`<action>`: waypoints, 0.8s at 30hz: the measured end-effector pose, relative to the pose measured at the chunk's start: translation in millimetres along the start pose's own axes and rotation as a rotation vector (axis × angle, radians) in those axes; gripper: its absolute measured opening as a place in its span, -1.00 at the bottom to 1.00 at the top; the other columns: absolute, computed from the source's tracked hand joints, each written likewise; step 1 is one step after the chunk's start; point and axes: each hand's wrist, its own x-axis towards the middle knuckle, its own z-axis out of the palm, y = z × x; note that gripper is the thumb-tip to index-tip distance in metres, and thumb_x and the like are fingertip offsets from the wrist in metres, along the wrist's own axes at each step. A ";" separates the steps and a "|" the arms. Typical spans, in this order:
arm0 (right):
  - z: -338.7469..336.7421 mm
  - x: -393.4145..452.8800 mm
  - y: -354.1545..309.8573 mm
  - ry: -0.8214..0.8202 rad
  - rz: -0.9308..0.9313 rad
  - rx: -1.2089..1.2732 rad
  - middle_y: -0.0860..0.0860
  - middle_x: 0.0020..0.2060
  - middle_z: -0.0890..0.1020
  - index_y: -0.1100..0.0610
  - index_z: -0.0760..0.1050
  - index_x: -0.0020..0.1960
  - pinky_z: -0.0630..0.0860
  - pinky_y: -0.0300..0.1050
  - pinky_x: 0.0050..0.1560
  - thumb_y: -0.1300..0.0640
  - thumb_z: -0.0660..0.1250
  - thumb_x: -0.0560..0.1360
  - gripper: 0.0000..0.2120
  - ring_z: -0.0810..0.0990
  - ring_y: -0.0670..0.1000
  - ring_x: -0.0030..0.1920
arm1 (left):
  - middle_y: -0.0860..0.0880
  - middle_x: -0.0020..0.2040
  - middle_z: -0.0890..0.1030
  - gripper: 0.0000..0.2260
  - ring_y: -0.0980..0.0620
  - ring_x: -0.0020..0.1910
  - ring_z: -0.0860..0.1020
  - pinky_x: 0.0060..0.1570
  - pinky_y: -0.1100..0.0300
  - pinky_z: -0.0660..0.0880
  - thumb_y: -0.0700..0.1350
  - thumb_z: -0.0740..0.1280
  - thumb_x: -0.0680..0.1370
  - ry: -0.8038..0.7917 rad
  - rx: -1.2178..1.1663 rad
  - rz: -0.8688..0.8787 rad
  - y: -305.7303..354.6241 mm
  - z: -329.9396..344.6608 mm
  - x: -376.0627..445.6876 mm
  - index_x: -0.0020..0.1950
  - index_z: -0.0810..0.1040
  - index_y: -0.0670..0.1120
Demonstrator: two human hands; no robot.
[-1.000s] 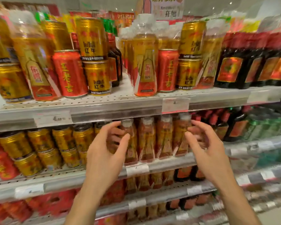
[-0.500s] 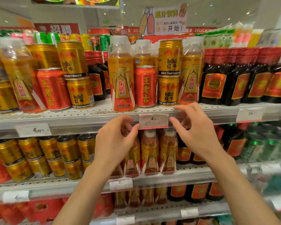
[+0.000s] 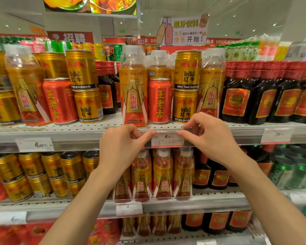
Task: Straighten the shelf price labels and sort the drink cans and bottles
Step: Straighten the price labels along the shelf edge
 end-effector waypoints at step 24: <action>-14.1 27.9 -29.3 -0.014 -0.047 0.200 -0.17 -0.11 0.63 0.00 0.64 0.00 0.53 -0.30 -0.18 -0.06 0.41 0.55 -0.85 0.58 -0.19 -0.18 | 0.06 -0.47 0.69 -0.61 0.16 -0.44 0.69 -0.17 0.12 0.65 0.22 0.50 0.47 -0.195 -0.235 -0.153 -0.7 -8.5 3.9 -0.39 0.68 -0.04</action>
